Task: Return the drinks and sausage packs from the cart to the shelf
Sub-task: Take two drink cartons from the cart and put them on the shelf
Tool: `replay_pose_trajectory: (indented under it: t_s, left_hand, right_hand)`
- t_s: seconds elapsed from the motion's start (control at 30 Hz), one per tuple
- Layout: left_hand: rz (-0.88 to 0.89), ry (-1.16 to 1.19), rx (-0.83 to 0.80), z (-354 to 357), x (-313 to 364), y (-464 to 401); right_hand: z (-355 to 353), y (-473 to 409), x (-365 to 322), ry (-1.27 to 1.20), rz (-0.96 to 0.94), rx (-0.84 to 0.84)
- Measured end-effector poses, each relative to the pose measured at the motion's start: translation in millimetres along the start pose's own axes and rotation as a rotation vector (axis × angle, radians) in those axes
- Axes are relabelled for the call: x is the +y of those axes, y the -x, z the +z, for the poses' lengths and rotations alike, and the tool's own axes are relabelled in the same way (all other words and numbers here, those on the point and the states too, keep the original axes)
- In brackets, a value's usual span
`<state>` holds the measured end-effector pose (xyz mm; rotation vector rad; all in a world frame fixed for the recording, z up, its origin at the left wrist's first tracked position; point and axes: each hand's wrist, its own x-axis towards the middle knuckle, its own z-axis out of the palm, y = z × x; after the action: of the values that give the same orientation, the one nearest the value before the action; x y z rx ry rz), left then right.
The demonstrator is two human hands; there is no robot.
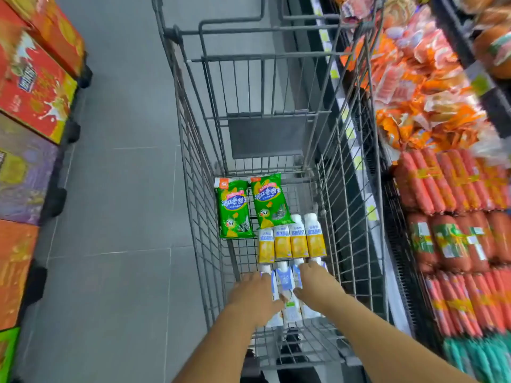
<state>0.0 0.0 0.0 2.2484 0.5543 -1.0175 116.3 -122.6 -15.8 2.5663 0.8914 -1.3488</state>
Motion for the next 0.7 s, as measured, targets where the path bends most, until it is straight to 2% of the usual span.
replay_pose_trajectory:
  t_s: [0.13, 0.33, 0.53, 0.7]
  left_hand:
    - [-0.121, 0.088, -0.002, 27.6, -12.1, -43.3]
    - [-0.214, 0.253, 0.008, 58.5, -21.7, -90.9]
    - [-0.268, 0.473, 0.069, 71.0, -25.2, -106.8]
    - [-0.268, 0.519, 0.086, 72.8, -24.9, -110.7]
  right_hand:
    - [18.7, -41.0, 8.0, -0.004, 0.018, -0.062]
    - [49.4, -85.5, 15.0, -0.011, -0.057, -0.095]
    - [58.4, -102.2, 13.1, -0.245, -0.024, -0.093]
    - [61.8, -102.3, 6.1, -0.184, -0.023, -0.117]
